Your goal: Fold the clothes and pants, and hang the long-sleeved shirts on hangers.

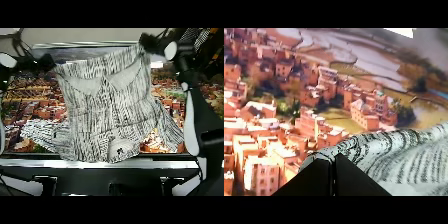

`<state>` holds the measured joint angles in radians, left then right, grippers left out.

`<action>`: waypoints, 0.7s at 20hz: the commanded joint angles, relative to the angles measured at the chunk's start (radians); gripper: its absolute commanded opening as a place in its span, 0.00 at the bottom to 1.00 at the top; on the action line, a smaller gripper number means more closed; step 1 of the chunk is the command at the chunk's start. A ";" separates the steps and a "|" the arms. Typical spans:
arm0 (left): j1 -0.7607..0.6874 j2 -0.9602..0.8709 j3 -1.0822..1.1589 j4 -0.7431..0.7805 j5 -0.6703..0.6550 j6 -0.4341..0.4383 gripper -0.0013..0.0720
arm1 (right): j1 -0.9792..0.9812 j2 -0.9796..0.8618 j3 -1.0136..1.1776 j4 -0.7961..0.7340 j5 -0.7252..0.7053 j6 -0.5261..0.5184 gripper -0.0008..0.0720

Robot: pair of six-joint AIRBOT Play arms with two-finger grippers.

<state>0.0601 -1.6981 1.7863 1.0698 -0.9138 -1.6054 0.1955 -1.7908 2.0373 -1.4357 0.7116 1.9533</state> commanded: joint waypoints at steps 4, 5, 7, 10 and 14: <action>-0.036 -0.206 0.000 -0.005 -0.048 -0.045 0.25 | -0.002 -0.170 -0.026 0.058 0.166 0.013 0.23; -0.031 -0.195 0.009 -0.005 -0.064 -0.045 0.55 | -0.008 -0.148 -0.026 0.051 0.210 -0.019 0.27; -0.009 -0.154 0.050 -0.004 -0.128 -0.045 0.94 | -0.028 -0.068 -0.026 0.051 0.330 -0.162 0.61; 0.044 -0.029 0.085 0.026 -0.260 -0.045 0.94 | -0.080 0.088 -0.026 -0.006 0.585 -0.377 0.76; 0.050 0.143 -0.003 0.188 -0.445 -0.046 0.94 | -0.121 0.325 -0.250 -0.012 0.716 -0.417 0.59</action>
<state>0.0994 -1.6611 1.8332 1.1652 -1.2171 -1.6497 0.0959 -1.6180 1.9255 -1.4372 1.2842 1.6184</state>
